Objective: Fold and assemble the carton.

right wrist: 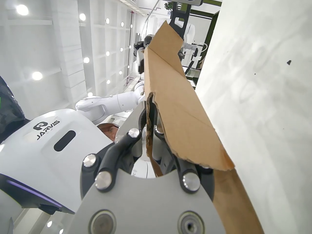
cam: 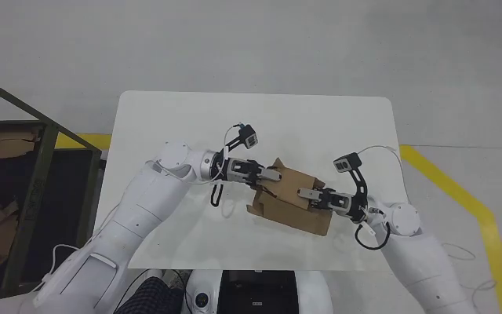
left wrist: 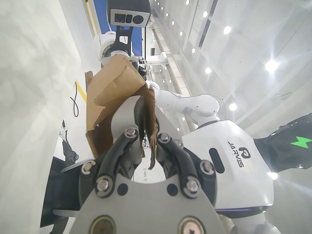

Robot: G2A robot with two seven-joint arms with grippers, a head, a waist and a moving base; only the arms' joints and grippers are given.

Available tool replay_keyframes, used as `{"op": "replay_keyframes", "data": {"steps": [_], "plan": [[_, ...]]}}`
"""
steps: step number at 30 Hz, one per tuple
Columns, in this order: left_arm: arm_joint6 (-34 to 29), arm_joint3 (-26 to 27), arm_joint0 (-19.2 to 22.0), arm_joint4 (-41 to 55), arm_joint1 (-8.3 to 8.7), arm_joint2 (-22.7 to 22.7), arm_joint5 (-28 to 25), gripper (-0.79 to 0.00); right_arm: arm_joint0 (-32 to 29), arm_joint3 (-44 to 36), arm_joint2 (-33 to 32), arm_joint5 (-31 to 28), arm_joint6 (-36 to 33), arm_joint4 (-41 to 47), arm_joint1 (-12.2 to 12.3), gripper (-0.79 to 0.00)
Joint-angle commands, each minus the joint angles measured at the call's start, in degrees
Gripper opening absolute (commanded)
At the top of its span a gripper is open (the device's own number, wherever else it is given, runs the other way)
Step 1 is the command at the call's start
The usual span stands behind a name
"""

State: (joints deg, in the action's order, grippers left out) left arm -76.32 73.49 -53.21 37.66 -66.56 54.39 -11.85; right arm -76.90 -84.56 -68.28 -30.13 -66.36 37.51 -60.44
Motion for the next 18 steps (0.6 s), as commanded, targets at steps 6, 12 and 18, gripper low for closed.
{"op": "replay_keyframes", "data": {"steps": [6,12,18], "plan": [[0.4,0.5,-0.9,0.7,0.43,2.2,-0.3,0.0,-0.5,0.4,-1.4,-0.1,2.7,-0.8,0.1,-0.785],[0.7,1.9,-2.6,0.1,1.04,4.2,0.1,0.0,-1.4,-0.4,-3.6,-0.6,6.9,-4.3,0.3,-0.785],[1.1,4.0,-4.5,-0.6,1.67,6.1,0.6,0.0,-2.1,-1.1,-5.5,-0.2,11.7,-8.8,0.6,-0.785]]}}
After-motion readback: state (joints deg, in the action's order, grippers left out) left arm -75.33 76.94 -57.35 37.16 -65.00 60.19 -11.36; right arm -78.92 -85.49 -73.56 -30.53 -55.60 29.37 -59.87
